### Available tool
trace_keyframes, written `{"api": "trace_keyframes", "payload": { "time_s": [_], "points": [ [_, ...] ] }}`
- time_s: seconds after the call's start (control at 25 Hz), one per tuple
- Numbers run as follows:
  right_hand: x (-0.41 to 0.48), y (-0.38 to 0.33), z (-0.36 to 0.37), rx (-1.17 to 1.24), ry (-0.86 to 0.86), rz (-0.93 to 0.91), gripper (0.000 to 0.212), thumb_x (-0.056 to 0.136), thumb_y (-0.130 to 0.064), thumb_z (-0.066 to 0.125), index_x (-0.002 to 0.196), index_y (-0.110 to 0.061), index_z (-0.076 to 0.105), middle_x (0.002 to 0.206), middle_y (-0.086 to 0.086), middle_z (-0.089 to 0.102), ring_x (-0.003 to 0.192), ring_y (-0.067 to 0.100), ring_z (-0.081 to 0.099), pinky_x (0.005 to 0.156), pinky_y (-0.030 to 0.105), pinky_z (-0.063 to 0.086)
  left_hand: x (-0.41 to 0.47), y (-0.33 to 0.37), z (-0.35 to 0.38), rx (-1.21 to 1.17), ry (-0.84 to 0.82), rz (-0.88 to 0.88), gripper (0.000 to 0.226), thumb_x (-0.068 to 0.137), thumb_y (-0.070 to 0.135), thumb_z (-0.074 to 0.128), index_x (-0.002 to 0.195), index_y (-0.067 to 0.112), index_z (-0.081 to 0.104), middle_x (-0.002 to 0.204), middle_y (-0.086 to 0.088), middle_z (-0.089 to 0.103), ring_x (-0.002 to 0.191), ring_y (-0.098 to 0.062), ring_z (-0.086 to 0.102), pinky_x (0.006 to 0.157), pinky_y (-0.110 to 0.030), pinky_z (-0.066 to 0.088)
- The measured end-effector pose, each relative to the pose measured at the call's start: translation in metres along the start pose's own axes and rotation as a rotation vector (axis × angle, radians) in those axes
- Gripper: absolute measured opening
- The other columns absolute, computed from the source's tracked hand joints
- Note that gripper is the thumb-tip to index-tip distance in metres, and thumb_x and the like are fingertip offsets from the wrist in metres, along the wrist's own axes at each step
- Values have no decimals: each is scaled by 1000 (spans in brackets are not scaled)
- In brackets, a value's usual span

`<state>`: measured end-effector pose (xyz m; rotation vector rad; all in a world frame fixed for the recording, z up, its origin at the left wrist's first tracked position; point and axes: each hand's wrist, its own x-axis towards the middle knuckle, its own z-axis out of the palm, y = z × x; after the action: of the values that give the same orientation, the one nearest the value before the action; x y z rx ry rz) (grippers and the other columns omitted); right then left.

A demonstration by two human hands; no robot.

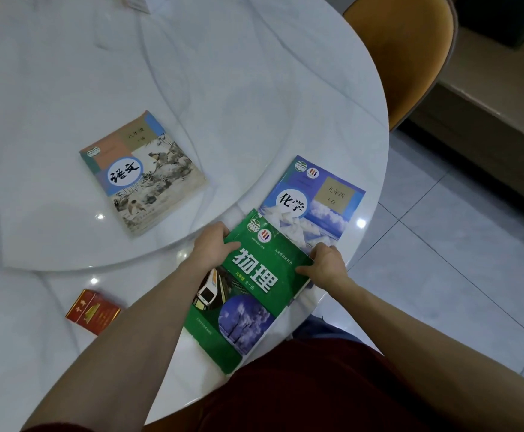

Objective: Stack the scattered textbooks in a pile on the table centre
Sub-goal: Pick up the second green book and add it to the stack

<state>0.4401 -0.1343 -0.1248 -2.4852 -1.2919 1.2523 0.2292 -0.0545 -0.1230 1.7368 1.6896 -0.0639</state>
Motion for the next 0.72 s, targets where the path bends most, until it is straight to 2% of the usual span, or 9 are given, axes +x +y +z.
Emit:
{"api": "trace_keyframes", "payload": {
  "time_s": [0.08,0.16,0.24,0.32,0.4,0.48,0.52,0.6,0.72],
  "points": [
    [0,0,-1,38,-30,9,41,79,-21,74,110,-6,52,117,14,56,96,27,60,48,21,42,-2,-3,-1,-126,-40,11,24,88,25,64,99,9,51,103,-7,57,93,-22,55,78,-35,44],
    [0,2,-2,90,-48,8,37,81,-17,71,110,-6,51,110,13,57,78,20,58,45,21,41,-5,-8,-3,-276,-79,13,24,90,23,62,104,7,50,110,-5,55,101,-21,54,85,-35,45],
    [0,3,-5,184,-82,18,32,83,-14,68,108,-7,50,103,11,56,74,17,55,53,23,47,-9,-10,-7,-479,-121,-10,14,92,16,60,99,11,48,114,-9,59,100,-24,60,85,-41,53],
    [1,2,-10,328,-100,22,28,82,-10,69,102,-11,49,103,11,57,86,24,59,65,30,54,-11,-12,-11,-612,-134,-31,15,94,12,57,88,17,44,115,-16,62,90,-30,66,80,-46,58],
    [3,-2,-15,499,-96,7,29,79,-7,71,98,-13,50,107,18,61,93,32,64,77,43,59,-12,-17,-16,-697,-113,-50,15,94,9,55,88,15,42,116,-19,62,91,-34,67,82,-51,58],
    [4,-8,-18,681,-134,4,28,81,-4,70,104,-5,54,113,25,63,93,34,66,86,53,56,-12,-20,-22,-779,-77,-67,13,95,7,54,92,11,42,114,-22,62,87,-32,66,78,-46,60],
    [3,-12,-20,744,-165,-3,29,83,-2,68,109,1,56,113,25,64,90,32,66,84,53,57,-13,-21,-26,-815,-50,-73,13,95,6,54,94,11,42,112,-22,62,83,-29,66,71,-37,62],
    [-1,-21,-20,802,-228,-33,29,89,-2,61,113,11,55,101,19,67,77,25,66,69,39,62,-17,-20,-35,-883,11,-93,13,95,5,54,94,11,42,104,-20,62,76,-24,65,56,-25,61],
    [-4,-34,-16,787,-288,-84,18,93,-3,55,105,9,58,91,13,66,67,19,64,52,24,57,-19,-16,-49,-975,105,-143,19,95,4,53,83,15,44,90,-14,64,70,-22,64,45,-23,58]
  ]
}}
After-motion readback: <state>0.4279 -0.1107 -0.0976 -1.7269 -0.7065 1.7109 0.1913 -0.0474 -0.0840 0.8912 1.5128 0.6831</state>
